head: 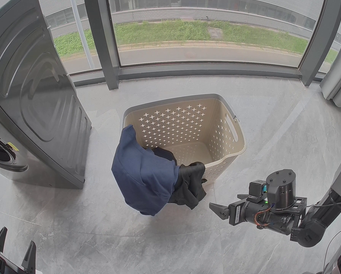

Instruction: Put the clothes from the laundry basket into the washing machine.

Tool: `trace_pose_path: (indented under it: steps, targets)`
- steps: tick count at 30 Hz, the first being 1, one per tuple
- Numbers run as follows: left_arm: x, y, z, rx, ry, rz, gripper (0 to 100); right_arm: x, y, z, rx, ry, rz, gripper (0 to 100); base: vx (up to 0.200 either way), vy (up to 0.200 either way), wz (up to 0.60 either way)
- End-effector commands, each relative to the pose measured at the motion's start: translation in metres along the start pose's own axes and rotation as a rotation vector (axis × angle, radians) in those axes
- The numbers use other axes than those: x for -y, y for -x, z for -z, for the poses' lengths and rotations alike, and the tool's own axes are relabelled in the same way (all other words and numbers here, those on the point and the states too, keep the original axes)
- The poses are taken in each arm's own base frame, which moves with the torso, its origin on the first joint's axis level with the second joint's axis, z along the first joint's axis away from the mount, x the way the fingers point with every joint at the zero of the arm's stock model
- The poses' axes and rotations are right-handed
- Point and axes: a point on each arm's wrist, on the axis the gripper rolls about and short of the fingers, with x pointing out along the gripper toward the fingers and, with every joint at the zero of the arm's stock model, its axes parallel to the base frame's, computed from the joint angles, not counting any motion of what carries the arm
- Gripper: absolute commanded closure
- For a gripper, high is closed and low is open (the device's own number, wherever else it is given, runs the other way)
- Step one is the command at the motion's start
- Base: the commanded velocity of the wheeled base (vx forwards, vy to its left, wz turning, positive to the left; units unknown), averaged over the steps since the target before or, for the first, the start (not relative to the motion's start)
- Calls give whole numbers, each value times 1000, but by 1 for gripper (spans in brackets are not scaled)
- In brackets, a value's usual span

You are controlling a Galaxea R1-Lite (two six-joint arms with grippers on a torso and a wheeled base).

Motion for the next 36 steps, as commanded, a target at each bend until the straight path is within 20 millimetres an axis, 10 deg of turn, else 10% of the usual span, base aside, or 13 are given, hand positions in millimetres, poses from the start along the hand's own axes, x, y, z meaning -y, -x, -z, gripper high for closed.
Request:
trace_pose_path:
  steps: [1, 36]
  targets:
    - [0, -1, 5, -8, 1, 0, 0, 0, -14, 9, -31, 6, 5, 0, 0, 0, 0]
    - [0, -1, 5, -10, -1, -1, 0, -13, -51, 12, -14, 28, -16, 0, 17, 0, 0]
